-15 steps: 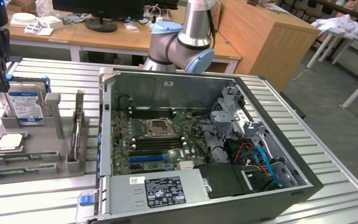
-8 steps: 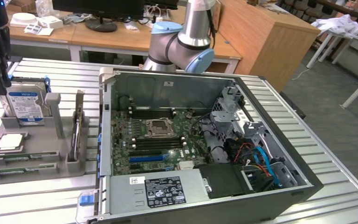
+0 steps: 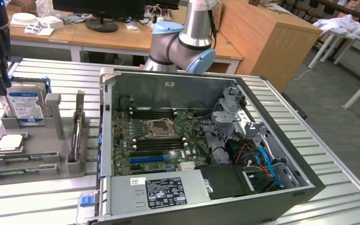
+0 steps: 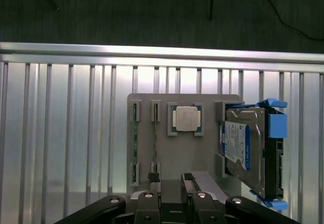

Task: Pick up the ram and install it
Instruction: 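Pick up the ram and move it above insertion slot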

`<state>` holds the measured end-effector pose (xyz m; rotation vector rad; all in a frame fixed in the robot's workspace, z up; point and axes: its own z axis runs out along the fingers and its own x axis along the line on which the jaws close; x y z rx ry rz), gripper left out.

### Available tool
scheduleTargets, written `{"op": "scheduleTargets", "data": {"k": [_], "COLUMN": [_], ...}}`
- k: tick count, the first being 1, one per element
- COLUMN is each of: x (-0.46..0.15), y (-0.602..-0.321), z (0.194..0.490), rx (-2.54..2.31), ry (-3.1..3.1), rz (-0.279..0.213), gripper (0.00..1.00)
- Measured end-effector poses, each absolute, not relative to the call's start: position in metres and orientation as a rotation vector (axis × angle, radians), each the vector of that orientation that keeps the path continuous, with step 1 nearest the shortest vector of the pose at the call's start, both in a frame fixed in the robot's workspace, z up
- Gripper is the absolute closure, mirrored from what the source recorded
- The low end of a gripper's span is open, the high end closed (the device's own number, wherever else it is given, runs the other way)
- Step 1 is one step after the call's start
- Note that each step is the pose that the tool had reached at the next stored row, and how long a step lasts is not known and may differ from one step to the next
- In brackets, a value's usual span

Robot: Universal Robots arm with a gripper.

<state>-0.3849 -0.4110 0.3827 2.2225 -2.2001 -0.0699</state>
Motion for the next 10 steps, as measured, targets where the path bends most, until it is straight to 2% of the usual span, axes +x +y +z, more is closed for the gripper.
{"op": "scheduleTargets", "data": {"k": [4,5,10], "x": [-0.3850,-0.3850,-0.3849], "y": [-0.4110,-0.4110,-0.4110], "z": [0.3828,0.3827,0.3771], "rx": [2.223,2.223,2.226], "ry": [-2.200,-2.200,-2.203], "rz": [-0.070,-0.070,-0.064], "gripper": [0.69,0.63,0.63]}}
